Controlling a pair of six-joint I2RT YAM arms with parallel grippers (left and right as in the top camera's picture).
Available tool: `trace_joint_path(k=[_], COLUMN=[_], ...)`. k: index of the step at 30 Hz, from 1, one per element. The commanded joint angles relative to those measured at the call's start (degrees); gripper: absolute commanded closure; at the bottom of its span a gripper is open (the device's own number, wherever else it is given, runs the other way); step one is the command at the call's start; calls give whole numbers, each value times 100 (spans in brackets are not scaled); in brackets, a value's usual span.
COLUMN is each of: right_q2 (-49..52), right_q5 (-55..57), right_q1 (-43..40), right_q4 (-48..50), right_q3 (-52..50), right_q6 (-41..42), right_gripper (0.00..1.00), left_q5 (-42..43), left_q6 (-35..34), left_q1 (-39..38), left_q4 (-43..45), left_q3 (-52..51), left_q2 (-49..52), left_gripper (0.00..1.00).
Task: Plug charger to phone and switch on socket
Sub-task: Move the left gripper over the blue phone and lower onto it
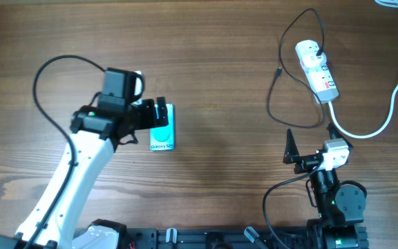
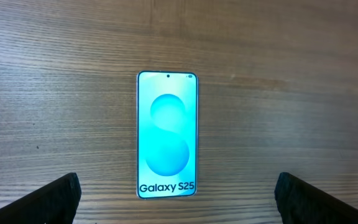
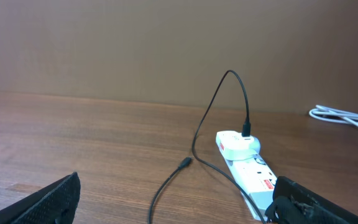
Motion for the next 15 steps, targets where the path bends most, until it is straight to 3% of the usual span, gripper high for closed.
trace_joint_path(k=[1, 15], right_q2=[-11, -11], right_q5=[57, 57], right_q1=[-28, -28], right_q4=[15, 15], right_q3=[-9, -9], right_q6=[-79, -79], right_gripper=[0, 0], left_q5=[-656, -282], left_q6=[-140, -262], left_q1=[-315, -352], left_q4=[109, 337], left_q3=[109, 109], left_q2=[448, 2120], left_gripper=[0, 0])
